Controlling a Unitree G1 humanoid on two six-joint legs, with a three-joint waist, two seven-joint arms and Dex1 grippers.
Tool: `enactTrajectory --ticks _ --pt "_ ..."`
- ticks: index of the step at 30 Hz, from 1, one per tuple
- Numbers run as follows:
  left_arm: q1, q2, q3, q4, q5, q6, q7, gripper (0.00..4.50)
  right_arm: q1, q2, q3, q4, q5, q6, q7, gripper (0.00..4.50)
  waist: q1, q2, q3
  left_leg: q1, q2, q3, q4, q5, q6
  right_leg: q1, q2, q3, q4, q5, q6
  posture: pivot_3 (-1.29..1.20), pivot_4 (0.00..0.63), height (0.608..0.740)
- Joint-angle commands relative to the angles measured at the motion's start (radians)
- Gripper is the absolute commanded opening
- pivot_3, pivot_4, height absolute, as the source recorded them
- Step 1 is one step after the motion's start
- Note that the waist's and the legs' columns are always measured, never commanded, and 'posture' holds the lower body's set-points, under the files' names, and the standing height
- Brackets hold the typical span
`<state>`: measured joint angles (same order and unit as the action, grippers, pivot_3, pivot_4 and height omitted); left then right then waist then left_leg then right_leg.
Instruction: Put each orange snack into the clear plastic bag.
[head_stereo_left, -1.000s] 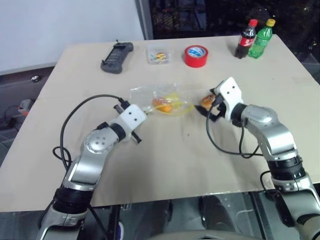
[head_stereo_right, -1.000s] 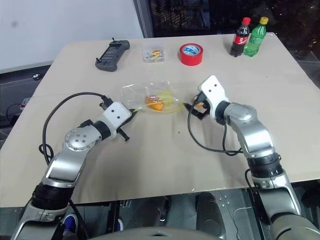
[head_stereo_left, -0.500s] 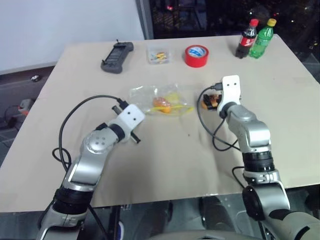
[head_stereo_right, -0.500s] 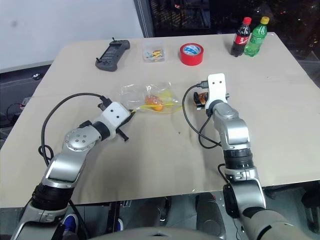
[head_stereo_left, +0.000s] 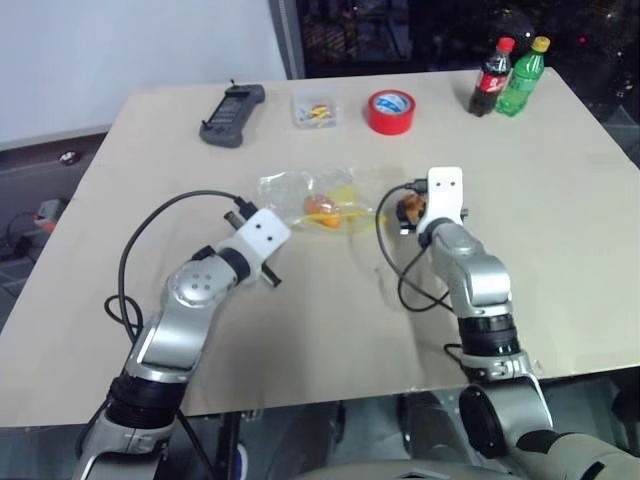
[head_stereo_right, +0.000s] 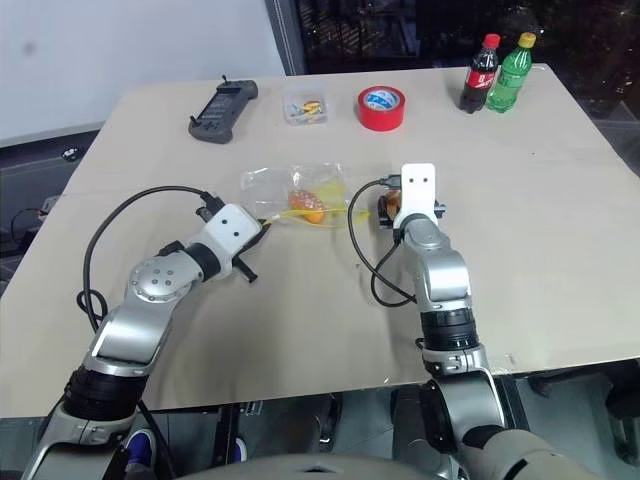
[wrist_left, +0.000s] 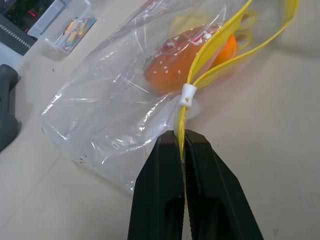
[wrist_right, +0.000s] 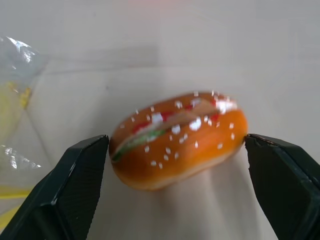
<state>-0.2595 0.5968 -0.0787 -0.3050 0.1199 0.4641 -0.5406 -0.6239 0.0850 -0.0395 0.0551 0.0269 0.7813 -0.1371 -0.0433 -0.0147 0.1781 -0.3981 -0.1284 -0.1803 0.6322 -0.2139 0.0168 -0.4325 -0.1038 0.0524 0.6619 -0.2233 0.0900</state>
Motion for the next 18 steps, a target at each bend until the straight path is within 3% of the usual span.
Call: enactTrajectory --ticks 1,5,6,9,15,16,18 --pt "-0.002 0.01 0.014 -0.034 0.009 -0.01 0.007 0.0 -0.041 0.019 0.001 0.039 -0.008 -0.044 -0.025 4.45 0.0 0.0 0.0 0.0 0.0 0.0 0.0 0.0 0.0 0.0 0.0 0.0 0.0 0.0 0.0 0.0 0.15 0.74" --pt "0.002 0.011 0.015 -0.039 0.01 -0.008 0.008 0.0 -0.061 0.01 0.008 0.125 -0.025 -0.123 -0.027 4.45 0.0 0.0 0.0 0.0 0.0 0.0 0.0 0.0 0.0 0.0 0.0 0.0 0.0 0.0 0.0 0.0 0.15 0.74" --pt "0.003 0.011 0.015 -0.041 0.01 -0.007 0.008 0.0 -0.062 0.006 0.008 0.138 -0.026 -0.143 -0.024 4.23 0.0 0.0 0.0 0.0 0.0 0.0 0.0 0.0 0.0 0.0 0.0 0.0 0.0 0.0 0.0 0.0 0.15 0.74" --pt "0.008 0.011 0.019 -0.045 0.011 -0.005 0.009 0.0 -0.058 -0.011 0.011 0.159 -0.026 -0.197 -0.002 3.23 -0.001 0.0 0.0 0.0 0.0 0.0 0.0 0.0 0.0 0.0 0.0 0.0 0.0 0.0 0.0 0.0 0.15 0.74" --pt "0.016 0.011 0.026 -0.054 0.008 0.001 0.011 0.0 0.003 -0.072 0.072 0.072 -0.027 -0.21 0.106 0.45 0.0 0.0 0.0 0.0 0.0 0.0 0.0 0.0 0.0 0.0 0.0 0.0 0.0 0.0 0.0 0.0 0.15 0.74" --pt "0.017 0.009 0.028 -0.054 0.006 0.003 0.012 0.0 0.026 -0.095 0.088 0.033 -0.024 -0.212 0.144 0.13 0.0 0.0 0.0 0.0 0.0 0.0 0.0 0.0 0.0 0.0 0.0 0.0 0.0 0.0 0.0 0.0 0.15 0.74" --pt "0.017 0.005 0.031 -0.056 0.001 0.007 0.012 0.0 0.079 -0.145 0.118 -0.063 0.011 -0.199 0.249 0.13 0.0 0.0 0.0 0.0 0.0 0.0 0.0 0.0 0.0 0.0 0.0 0.0 0.0 0.0 0.0 0.0 0.15 0.74"
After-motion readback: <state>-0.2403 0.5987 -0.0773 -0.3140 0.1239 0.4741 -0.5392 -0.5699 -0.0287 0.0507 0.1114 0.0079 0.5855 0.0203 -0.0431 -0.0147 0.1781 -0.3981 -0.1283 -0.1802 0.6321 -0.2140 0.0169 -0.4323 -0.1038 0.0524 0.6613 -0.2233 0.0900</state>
